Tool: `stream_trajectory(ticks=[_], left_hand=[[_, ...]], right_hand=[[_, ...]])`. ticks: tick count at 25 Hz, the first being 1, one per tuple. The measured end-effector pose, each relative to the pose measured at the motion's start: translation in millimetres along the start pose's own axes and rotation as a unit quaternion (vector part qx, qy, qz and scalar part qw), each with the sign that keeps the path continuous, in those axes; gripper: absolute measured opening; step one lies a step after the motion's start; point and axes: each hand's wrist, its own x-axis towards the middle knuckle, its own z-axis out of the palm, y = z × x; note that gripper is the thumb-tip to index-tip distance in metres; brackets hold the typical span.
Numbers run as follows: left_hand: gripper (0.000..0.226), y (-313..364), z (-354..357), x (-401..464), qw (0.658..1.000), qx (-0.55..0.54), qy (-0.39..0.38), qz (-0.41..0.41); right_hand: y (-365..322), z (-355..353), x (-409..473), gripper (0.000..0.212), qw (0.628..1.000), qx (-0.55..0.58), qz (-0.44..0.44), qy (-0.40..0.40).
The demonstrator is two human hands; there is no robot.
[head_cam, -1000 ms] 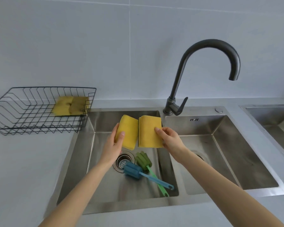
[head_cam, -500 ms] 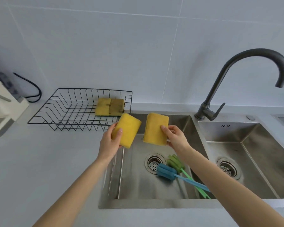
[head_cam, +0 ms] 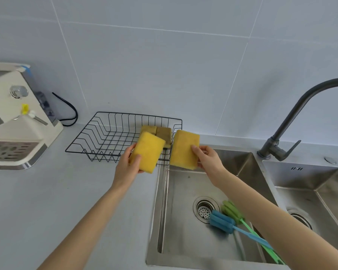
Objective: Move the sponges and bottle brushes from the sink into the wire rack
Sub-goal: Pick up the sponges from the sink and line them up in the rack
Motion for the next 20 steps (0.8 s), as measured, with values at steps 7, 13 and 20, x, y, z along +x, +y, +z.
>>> stream_trajectory(ticks=[7,13,20], left_hand=[[0.043,0.8,-34.4,35.3,0.999,-0.019,0.044,-0.004],[0.044,-1.8,-62.4,72.0,0.996,0.001,0.092,0.001],[0.047,-15.5,-81.2,113.3,0.992,0.003,0.122,-0.020]], right_hand=[[-23.8,42.6,34.5,0.038,0.999,-0.035,0.011,-0.015],[-45.0,91.5,77.5,0.035,0.997,-0.041,0.026,-0.052],[-55.8,152.8,132.9,0.038,0.988,-0.112,0.054,-0.093]])
